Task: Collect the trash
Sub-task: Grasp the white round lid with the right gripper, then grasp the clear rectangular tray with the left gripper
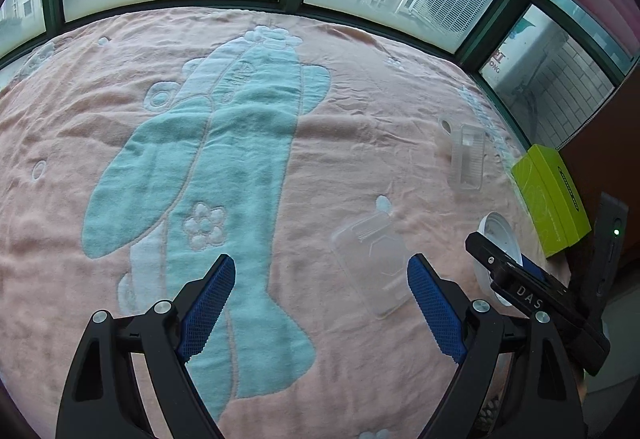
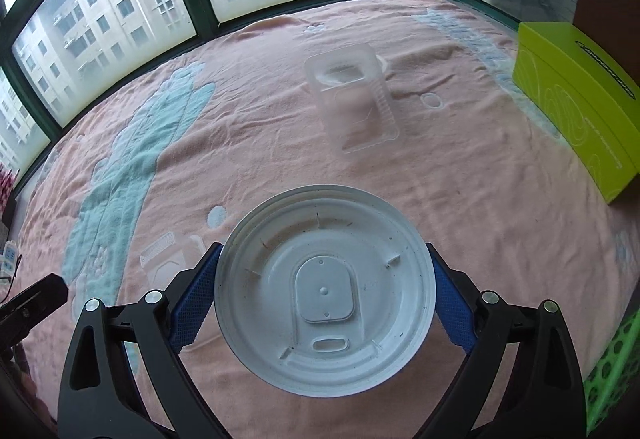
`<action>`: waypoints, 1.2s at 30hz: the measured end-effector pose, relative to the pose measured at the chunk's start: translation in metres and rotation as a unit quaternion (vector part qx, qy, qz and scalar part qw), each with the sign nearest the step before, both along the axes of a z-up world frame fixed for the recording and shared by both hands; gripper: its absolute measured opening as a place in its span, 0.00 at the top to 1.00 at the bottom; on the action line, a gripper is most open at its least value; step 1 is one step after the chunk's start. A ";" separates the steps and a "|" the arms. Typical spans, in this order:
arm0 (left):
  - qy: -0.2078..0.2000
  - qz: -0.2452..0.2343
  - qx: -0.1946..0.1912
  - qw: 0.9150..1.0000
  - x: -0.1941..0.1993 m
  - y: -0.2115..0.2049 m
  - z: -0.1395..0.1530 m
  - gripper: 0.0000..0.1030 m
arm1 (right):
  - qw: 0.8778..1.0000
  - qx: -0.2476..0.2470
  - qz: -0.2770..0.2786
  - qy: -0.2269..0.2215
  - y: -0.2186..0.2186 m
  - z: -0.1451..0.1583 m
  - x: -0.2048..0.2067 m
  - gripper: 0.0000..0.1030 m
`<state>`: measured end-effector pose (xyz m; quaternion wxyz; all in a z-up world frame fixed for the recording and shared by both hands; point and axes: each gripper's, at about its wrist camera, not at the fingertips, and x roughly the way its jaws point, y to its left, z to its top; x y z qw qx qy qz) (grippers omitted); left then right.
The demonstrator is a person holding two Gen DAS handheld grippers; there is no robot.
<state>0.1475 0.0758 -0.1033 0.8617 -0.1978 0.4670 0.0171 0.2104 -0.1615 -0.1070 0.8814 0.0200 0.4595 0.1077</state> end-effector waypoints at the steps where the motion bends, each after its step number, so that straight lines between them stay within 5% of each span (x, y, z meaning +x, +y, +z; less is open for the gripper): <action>1: 0.002 -0.004 0.000 1.000 0.004 -0.007 -0.001 0.18 | 1.000 0.001 -0.004 -0.006 -0.005 0.004 -0.005 0.10; 9: 0.041 -0.008 0.013 0.999 0.039 -0.050 -0.024 0.18 | 0.999 -0.005 -0.029 -0.033 -0.042 0.022 -0.044 0.10; 19: 0.088 0.013 0.031 0.996 0.067 -0.064 -0.053 0.32 | 0.998 0.010 -0.053 -0.037 -0.077 0.028 -0.074 0.10; 25: 0.079 0.009 0.053 0.995 0.065 -0.065 -0.052 0.50 | 0.997 0.010 -0.055 -0.045 -0.085 0.033 -0.091 0.10; 36: 0.039 -0.024 0.050 0.998 0.040 -0.070 -0.024 0.55 | 0.994 0.022 -0.085 -0.069 -0.109 0.055 -0.116 0.10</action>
